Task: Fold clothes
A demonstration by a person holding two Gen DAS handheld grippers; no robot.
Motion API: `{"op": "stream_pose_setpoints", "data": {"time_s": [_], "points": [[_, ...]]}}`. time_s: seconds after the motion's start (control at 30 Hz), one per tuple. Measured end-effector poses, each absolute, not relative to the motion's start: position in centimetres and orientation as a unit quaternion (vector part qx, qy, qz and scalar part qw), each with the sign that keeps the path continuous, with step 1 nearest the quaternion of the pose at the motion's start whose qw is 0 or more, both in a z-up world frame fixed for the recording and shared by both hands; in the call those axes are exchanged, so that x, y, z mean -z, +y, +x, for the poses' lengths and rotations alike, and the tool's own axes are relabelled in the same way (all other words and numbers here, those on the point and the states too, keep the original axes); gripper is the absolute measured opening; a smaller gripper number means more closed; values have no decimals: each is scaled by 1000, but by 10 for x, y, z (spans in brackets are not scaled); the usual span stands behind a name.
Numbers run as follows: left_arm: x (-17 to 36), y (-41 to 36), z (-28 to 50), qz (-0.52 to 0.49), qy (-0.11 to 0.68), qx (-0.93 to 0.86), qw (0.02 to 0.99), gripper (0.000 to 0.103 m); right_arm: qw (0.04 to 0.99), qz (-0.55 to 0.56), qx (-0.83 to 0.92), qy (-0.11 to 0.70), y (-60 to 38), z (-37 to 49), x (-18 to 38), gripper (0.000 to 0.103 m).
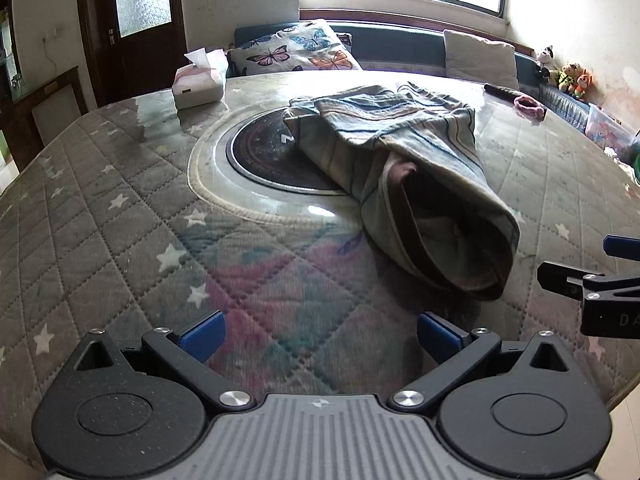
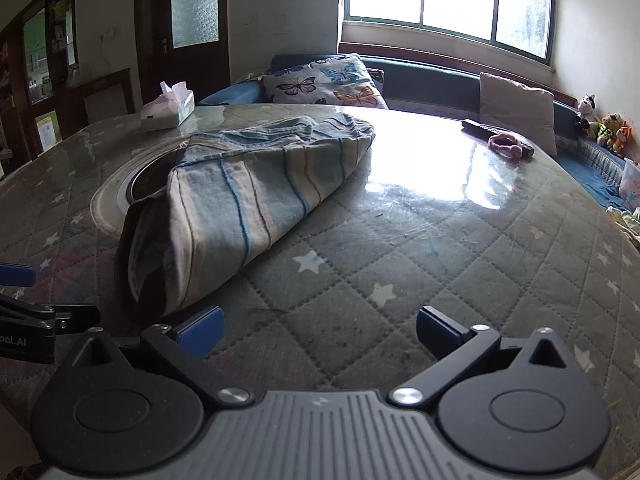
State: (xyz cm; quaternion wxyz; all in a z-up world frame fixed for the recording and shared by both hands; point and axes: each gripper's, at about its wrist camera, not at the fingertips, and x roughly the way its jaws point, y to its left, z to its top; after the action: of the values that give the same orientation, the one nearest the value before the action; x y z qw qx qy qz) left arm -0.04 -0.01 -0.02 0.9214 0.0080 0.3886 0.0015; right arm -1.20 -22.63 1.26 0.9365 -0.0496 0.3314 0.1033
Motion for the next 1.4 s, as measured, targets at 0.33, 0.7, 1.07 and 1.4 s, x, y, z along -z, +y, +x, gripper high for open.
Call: {"op": "stream_pose_setpoints", "data": {"time_s": [0.33, 0.7, 1.07, 1.4], "points": [[4, -2, -7, 6, 397, -2, 918, 103, 932, -49, -111, 341, -217, -24, -4, 103], [-4, -11, -4, 18, 395, 0, 919, 103, 929, -45, -114, 348, -214, -26, -3, 103], [-3, -11, -4, 20, 391, 0, 920, 103, 926, -49, -118, 356, -212, -27, -3, 103], [-3, -11, -2, 21, 392, -1, 920, 103, 924, -52, -120, 360, -212, -23, -7, 103]]}}
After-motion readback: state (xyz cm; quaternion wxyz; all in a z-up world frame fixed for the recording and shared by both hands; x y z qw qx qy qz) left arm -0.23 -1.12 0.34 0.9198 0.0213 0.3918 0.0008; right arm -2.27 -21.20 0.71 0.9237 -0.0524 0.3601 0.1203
